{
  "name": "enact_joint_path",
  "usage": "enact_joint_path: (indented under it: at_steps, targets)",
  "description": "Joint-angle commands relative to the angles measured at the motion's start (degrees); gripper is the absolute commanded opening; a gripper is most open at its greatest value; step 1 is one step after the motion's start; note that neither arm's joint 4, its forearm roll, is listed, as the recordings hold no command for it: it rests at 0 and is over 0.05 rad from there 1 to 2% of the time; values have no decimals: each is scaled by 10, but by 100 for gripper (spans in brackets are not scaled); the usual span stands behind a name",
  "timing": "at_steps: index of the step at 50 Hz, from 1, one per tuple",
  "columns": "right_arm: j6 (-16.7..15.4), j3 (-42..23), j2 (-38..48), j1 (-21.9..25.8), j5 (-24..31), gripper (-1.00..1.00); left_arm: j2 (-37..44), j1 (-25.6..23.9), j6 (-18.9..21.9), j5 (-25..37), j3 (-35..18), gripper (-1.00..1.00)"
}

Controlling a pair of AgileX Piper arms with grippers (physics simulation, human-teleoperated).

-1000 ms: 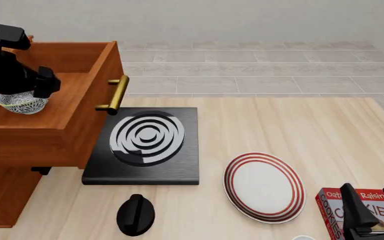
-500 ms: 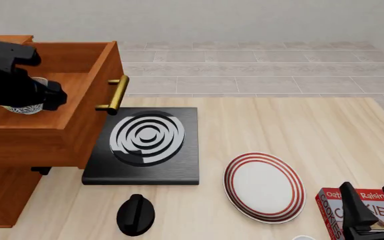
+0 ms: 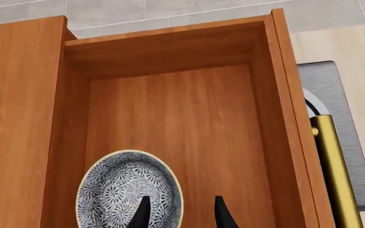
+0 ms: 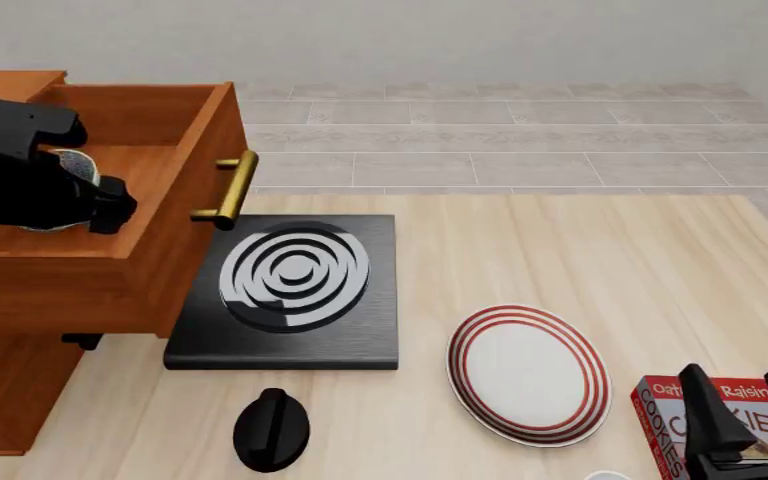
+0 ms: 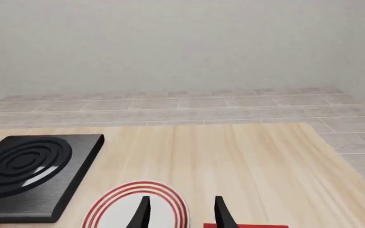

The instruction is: Pick the akita bowl in the top layer of the wooden cabinet and place it on the plate.

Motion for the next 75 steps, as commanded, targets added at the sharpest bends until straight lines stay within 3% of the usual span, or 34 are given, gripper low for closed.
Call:
enact_joint_path:
  at_steps: [1,11,12,25,42,75]
  targets:
    - [-1,0,0,0,0,100,-1,0,-4,-7,15,100]
    - [-1,0,-8,0,8,100,-4,-2,1,-11,18,100]
    - [-2,0,-10,0,10,100,-7,-4,3,-11,17,-100]
    - [0,0,-17,0,17,100,-17,-5,15,-10,11,-100]
    - [0,0,-9,-2,7,100,-18,-25,0,-4,-13,-100]
    - [-1,0,-10,-3,8,100,-6,-48,-51,32,-126,-100]
